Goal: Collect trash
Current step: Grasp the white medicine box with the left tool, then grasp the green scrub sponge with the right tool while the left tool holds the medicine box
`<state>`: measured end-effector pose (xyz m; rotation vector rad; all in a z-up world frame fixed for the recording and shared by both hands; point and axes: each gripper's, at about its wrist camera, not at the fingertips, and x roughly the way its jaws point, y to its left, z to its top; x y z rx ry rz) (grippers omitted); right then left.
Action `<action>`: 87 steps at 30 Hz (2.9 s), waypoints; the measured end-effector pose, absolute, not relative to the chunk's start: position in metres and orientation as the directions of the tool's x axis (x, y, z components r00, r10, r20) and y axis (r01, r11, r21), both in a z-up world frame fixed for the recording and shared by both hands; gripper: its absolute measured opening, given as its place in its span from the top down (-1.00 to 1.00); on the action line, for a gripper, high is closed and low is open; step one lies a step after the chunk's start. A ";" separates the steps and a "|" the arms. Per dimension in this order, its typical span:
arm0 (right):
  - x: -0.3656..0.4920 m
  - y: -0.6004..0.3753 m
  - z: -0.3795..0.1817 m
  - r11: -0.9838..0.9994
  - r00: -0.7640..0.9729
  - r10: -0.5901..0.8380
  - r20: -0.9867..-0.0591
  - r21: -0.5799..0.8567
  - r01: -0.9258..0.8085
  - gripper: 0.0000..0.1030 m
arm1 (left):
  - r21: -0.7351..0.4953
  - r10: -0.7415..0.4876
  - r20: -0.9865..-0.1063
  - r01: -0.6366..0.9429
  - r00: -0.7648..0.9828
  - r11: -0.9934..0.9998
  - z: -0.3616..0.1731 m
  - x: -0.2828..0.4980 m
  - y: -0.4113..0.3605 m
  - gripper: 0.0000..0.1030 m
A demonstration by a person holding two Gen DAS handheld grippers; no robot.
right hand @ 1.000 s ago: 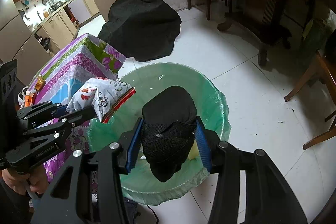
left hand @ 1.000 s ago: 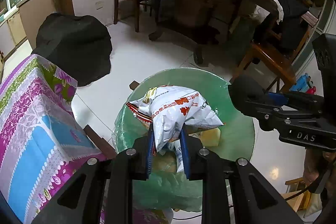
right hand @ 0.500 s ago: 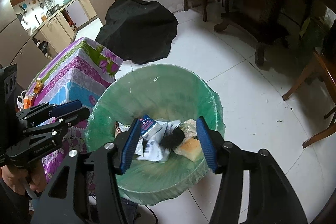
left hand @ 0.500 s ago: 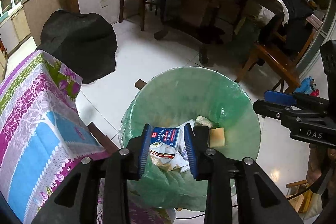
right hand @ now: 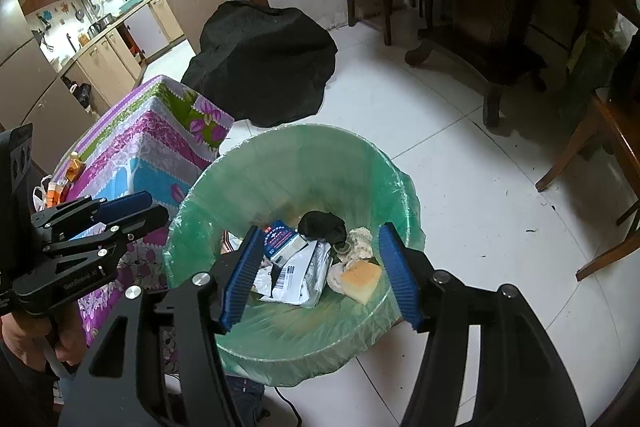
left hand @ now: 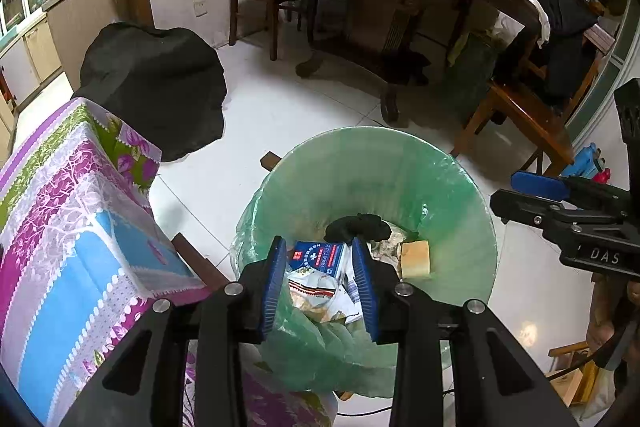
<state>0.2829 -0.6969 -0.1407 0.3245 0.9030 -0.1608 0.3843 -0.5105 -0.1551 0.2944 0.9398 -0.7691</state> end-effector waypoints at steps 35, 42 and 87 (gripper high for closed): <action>0.212 -0.471 -0.147 0.975 0.764 0.133 -0.632 0.222 0.014 -0.89 | -0.050 -0.004 -0.789 -0.058 0.615 0.997 -0.112 0.454 0.070 -0.80; 0.222 -0.456 -0.141 0.977 0.762 0.153 -0.629 0.210 -0.022 -0.89 | 0.086 0.062 -0.816 0.015 0.574 0.996 -0.135 0.487 0.032 -0.80; 0.515 -0.078 -0.168 0.873 0.451 0.432 -0.781 0.237 -0.426 0.12 | -0.181 -0.051 -0.656 -0.090 0.753 0.979 -0.123 0.379 0.153 0.21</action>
